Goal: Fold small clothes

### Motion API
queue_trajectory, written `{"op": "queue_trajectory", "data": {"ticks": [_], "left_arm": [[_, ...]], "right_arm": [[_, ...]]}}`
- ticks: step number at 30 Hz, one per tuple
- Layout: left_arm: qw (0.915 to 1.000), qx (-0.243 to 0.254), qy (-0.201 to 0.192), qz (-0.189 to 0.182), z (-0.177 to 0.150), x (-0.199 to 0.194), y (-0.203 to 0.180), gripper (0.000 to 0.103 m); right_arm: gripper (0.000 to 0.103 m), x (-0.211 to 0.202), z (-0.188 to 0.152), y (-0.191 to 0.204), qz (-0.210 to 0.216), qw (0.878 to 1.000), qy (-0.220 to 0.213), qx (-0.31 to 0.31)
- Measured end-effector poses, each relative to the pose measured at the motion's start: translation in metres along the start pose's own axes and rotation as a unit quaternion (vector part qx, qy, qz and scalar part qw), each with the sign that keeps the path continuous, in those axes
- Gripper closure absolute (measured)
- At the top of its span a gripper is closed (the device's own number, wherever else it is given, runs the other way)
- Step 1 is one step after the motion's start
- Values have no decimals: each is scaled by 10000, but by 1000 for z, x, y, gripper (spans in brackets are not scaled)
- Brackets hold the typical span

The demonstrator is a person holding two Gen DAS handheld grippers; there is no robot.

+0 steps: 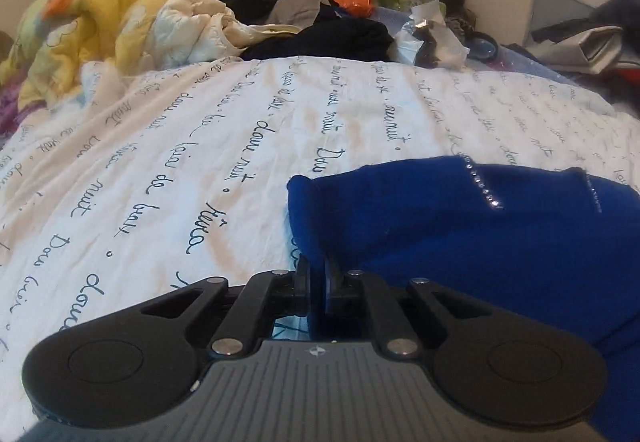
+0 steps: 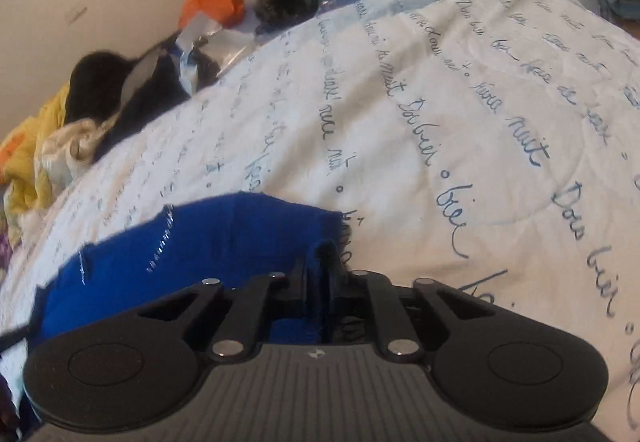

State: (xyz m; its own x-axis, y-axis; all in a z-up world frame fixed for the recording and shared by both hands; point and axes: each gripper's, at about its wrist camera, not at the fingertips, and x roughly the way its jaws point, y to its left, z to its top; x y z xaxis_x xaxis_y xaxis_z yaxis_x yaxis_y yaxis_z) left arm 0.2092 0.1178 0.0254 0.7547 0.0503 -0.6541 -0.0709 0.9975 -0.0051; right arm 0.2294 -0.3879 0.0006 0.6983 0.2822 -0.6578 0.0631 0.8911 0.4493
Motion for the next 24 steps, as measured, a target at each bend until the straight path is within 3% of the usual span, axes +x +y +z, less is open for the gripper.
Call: {"op": "queue_trajectory", "data": {"ticks": [1,2,3,5,7,8,9,10,11,13,16,17,19,20,21,23,24], "left_arm": [[10000,-51,-37,-38,-1,-8,1,87],[9999,-83,-72,-77,-3,-18,4,74],[9998,-166,-81,-121,-7,-30,7,48],[9980,-381,-214,-455,-24,-56,15,20],[9962,-531,-30,-690,-41,-63,16,23],[9951,-609,221,-740,-47,-58,15,41],[9965,-560,161,-599,-52,-55,10,60],[9983,-378,88,-430,-55,-54,4,79],[9988,-311,46,-364,-53,-53,2,87],[9988,-405,110,-258,-47,-54,6,90],[9998,3,108,-182,-50,-54,9,89],[9997,127,71,-188,-53,-57,7,89],[9995,118,145,-249,-54,-66,6,83],[9992,5,208,-348,-55,-73,9,73],[9983,-169,298,-465,-59,-83,14,47],[9938,-579,274,-908,-77,-110,27,20],[9915,-691,274,-1072,-87,-120,32,20]], "right_arm": [[74,-6,0,-1,53,9997,15,228],[57,-15,-1,-1,180,9992,7,359],[39,-27,-4,0,327,9988,-74,360],[30,-51,-16,9,475,9987,-157,111],[31,-58,-30,15,629,9978,174,-102],[33,-54,-37,18,542,9978,338,-163],[53,-48,-45,21,376,9979,466,-235],[60,-43,-51,26,214,9976,481,-440],[90,-41,-56,34,23,9963,399,-765],[93,-42,-57,39,-43,9944,503,-933],[96,-49,-56,24,-329,9931,393,-1051],[96,-50,-56,16,-241,9950,320,-910],[88,-59,-61,9,-132,9981,214,-566],[71,-66,-64,10,-171,9986,220,-447],[51,-76,-68,13,-181,9987,250,-397],[31,-102,-85,19,127,9977,257,-611],[30,-115,-97,20,307,9959,324,-784]]}}
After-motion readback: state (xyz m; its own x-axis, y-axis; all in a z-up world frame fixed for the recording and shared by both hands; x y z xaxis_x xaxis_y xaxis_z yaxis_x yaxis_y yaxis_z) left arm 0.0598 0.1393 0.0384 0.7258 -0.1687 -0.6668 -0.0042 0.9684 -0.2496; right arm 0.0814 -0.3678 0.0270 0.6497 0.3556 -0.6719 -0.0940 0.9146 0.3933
